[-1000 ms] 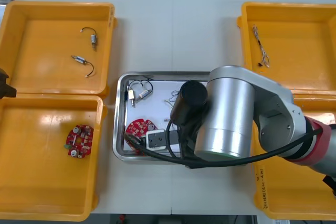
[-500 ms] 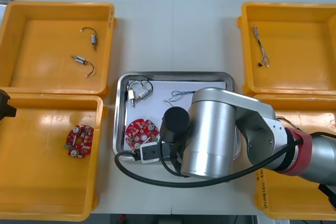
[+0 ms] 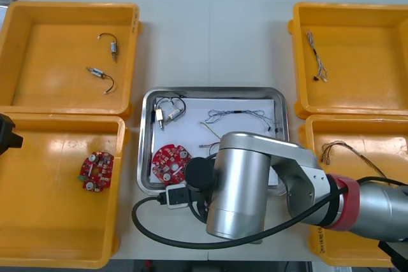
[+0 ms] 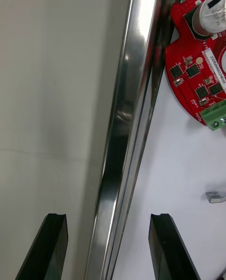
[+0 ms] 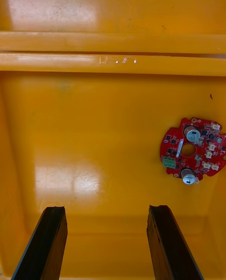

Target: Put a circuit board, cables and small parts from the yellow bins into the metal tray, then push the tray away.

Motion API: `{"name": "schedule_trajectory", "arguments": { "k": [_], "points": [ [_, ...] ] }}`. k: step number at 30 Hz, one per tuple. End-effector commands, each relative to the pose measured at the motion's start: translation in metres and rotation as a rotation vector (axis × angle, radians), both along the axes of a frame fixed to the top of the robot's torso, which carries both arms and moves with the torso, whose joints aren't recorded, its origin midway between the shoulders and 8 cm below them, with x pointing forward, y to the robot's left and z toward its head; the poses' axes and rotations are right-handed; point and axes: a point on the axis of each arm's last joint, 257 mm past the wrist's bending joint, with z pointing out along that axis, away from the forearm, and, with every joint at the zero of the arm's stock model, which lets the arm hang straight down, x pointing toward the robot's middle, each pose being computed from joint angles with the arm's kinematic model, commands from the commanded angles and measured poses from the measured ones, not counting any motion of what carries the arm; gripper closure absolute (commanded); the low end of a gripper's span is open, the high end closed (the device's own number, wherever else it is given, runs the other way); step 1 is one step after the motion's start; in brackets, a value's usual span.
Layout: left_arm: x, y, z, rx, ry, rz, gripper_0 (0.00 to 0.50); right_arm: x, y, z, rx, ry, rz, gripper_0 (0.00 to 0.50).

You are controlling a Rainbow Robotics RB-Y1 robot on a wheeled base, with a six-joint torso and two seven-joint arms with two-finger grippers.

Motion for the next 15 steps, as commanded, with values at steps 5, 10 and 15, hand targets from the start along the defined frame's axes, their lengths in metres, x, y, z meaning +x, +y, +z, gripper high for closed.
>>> {"name": "schedule_trajectory", "arguments": {
  "k": [5, 10, 15],
  "points": [
    [-0.004, 0.013, 0.015, 0.051, -0.026, -0.024, 0.000, -0.017, 0.021, -0.014, 0.060, 0.016, -0.044, 0.000],
    [-0.004, 0.012, 0.016, 0.047, -0.030, -0.023, 0.000, -0.014, 0.019, -0.017, 0.063, 0.001, -0.058, 0.000],
    [-0.001, 0.012, 0.023, 0.035, -0.047, -0.025, 0.000, -0.009, 0.017, -0.016, 0.058, -0.016, -0.065, 0.000]
  ]
}}
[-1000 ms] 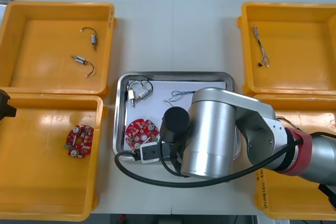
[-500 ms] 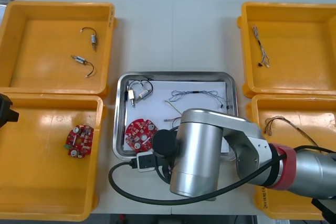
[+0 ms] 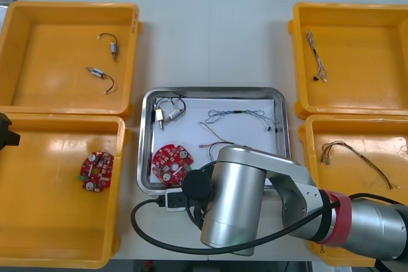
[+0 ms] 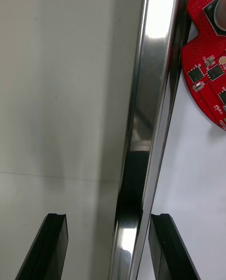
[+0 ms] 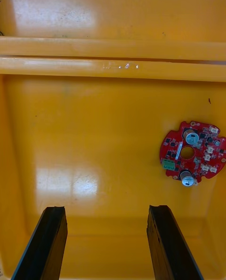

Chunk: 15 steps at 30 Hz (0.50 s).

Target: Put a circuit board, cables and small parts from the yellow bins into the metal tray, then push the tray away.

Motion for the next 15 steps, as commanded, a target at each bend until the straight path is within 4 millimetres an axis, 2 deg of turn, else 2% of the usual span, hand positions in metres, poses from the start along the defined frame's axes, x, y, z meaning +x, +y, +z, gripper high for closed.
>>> {"name": "schedule_trajectory", "arguments": {
  "k": [1, 5, 7, 9, 13, 15],
  "points": [
    [-0.001, 0.008, 0.018, 0.044, -0.034, -0.035, 0.000, -0.005, 0.015, 0.002, 0.037, -0.010, -0.006, 0.000],
    [0.000, 0.008, 0.023, 0.040, -0.046, -0.034, 0.000, -0.003, 0.014, 0.003, 0.036, -0.017, -0.009, 0.000],
    [0.001, 0.009, 0.024, 0.039, -0.052, -0.032, 0.000, -0.003, 0.014, 0.003, 0.036, -0.020, -0.010, 0.243],
    [0.002, 0.009, 0.026, 0.041, -0.056, -0.033, 0.000, -0.001, 0.014, 0.004, 0.035, -0.026, -0.010, 0.388],
    [0.005, 0.009, 0.030, 0.040, -0.067, -0.033, 0.000, 0.002, 0.015, 0.006, 0.035, -0.035, -0.009, 0.477],
    [0.006, 0.008, 0.030, 0.040, -0.068, -0.034, 0.000, 0.002, 0.015, 0.007, 0.035, -0.038, -0.009, 0.500]
  ]
}}
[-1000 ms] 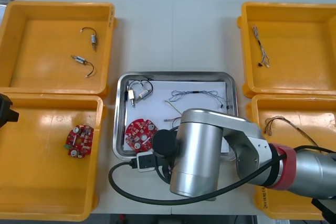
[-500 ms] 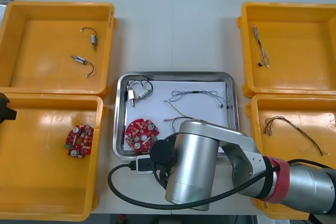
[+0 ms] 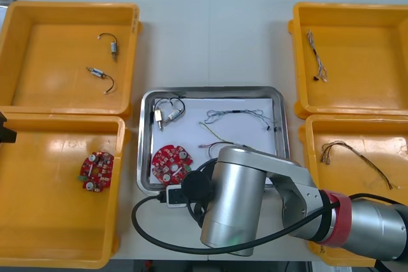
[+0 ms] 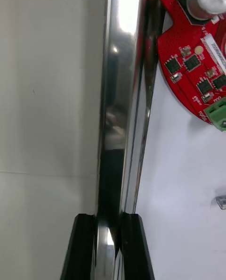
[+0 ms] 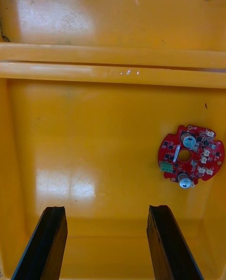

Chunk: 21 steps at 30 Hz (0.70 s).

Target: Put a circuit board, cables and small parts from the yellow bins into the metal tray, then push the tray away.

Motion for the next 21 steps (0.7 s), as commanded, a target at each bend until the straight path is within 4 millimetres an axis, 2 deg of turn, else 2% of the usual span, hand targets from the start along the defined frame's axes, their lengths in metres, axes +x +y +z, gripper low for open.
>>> {"name": "schedule_trajectory", "arguments": {
  "k": [1, 8, 14, 21],
  "points": [
    [0.005, 0.005, 0.024, 0.055, -0.052, -0.040, 0.000, -0.006, 0.018, 0.004, 0.041, -0.002, 0.004, 0.500],
    [0.005, 0.004, 0.023, 0.051, -0.050, -0.043, 0.000, 0.008, 0.018, 0.016, 0.040, -0.041, 0.002, 0.500],
    [0.005, 0.004, 0.023, 0.054, -0.048, -0.044, 0.000, 0.033, 0.012, 0.030, 0.022, -0.090, -0.021, 0.500],
    [0.005, 0.004, 0.023, 0.054, -0.048, -0.044, 0.000, 0.047, 0.014, 0.042, 0.019, -0.106, -0.030, 0.500]
  ]
}}
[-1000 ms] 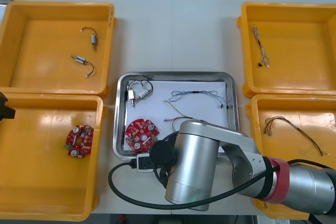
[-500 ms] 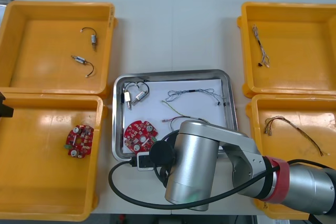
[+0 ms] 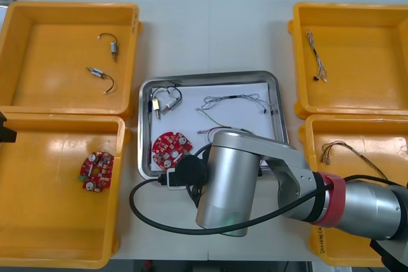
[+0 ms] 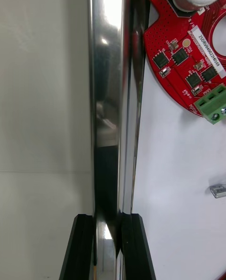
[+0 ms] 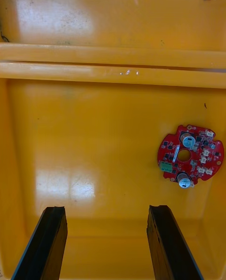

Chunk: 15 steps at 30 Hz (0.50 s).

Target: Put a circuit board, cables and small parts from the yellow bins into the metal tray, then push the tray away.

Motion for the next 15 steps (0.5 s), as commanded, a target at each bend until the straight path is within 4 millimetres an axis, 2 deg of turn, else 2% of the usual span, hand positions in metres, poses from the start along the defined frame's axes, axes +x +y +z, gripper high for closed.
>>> {"name": "schedule_trajectory", "arguments": {
  "k": [1, 15],
  "points": [
    [0.005, 0.005, 0.023, 0.055, -0.048, -0.042, 0.000, 0.015, 0.016, 0.024, 0.047, -0.042, -0.011, 0.500],
    [0.005, 0.005, 0.023, 0.055, -0.048, -0.042, 0.000, 0.050, 0.023, 0.042, 0.067, -0.028, -0.045, 0.500]
  ]
}}
